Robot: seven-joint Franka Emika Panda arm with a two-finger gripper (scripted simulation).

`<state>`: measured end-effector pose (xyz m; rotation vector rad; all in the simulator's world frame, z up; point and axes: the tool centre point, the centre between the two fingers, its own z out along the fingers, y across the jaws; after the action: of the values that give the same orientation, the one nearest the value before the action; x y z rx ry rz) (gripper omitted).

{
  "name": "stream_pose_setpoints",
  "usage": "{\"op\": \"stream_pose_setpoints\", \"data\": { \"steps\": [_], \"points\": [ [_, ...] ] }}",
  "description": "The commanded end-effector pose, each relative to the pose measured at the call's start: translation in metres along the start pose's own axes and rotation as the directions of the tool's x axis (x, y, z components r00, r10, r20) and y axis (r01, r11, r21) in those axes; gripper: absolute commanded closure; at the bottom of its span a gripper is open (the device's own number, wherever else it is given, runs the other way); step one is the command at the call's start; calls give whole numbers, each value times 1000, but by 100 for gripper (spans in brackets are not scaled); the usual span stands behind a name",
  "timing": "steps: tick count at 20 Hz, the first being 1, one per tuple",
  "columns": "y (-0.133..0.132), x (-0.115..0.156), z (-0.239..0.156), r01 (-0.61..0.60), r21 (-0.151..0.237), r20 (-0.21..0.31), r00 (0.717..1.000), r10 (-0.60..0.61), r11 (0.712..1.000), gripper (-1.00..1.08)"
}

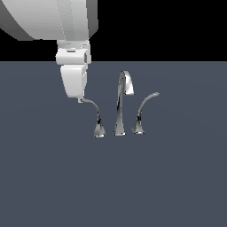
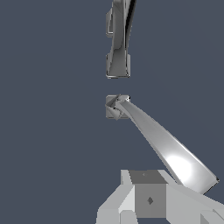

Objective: Turn on the faucet by rotating a designated handle.

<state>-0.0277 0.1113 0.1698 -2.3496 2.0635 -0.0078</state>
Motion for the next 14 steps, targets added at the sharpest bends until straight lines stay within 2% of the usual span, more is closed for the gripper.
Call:
{"op": "stream_pose_setpoints", "data": {
  "steps": [1,8,10,14],
  "points": [
    [12,7,-1,-7,-10,-5,1000,7,1000,108],
    [34,12,-1,-2,-14,-6,1000,2,1000,108],
    [29,5,0,7,-10,-2,1000,-7,1000,108],
    [37,22,-1,4,-12,-3,1000,-4,1000,108]
  ]
}}
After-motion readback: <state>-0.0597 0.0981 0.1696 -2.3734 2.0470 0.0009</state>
